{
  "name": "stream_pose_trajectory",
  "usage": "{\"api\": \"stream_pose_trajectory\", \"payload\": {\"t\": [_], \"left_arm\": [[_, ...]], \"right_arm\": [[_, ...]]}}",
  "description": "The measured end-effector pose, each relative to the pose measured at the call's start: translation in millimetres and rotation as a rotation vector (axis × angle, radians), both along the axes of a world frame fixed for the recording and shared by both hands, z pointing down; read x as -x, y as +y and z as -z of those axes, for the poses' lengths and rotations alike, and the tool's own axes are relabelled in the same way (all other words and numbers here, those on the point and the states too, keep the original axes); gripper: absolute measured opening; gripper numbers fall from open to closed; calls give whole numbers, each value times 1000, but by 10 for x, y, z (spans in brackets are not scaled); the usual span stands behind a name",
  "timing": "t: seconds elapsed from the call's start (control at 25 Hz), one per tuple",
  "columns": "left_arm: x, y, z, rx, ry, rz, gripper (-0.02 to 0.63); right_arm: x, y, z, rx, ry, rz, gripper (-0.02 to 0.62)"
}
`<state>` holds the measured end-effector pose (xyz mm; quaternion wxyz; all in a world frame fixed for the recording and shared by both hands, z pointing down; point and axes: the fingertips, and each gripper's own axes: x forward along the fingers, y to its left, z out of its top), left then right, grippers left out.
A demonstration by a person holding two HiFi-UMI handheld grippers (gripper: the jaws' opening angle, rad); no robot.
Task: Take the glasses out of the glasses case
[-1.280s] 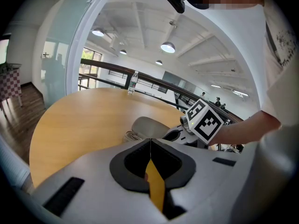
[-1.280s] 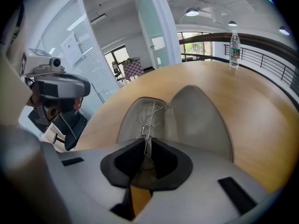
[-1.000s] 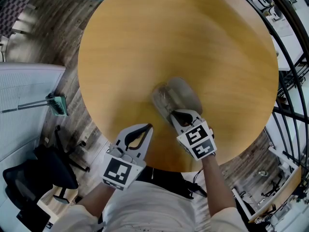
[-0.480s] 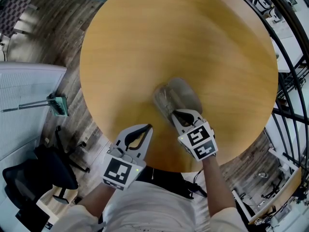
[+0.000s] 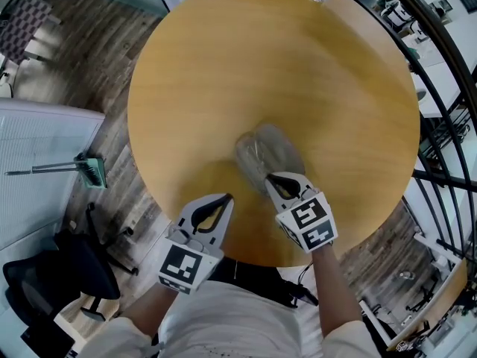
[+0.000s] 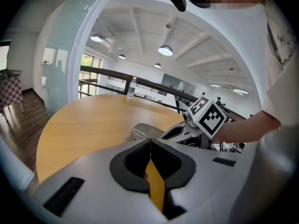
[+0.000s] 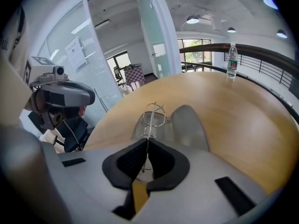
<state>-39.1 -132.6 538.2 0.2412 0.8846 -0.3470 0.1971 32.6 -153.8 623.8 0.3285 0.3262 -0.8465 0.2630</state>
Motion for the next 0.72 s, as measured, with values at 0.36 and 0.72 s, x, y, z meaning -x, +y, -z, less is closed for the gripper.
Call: {"api": "stream_pose_trajectory", "payload": {"t": [0.36, 0.72], "left_arm": [[3, 111, 337, -53, 6, 0, 25], [-59, 344, 743, -100, 27, 6, 25]], "right_arm": [[-47, 160, 532, -62, -60, -57, 32], [-291, 457, 1254, -165, -112, -137, 32]]}}
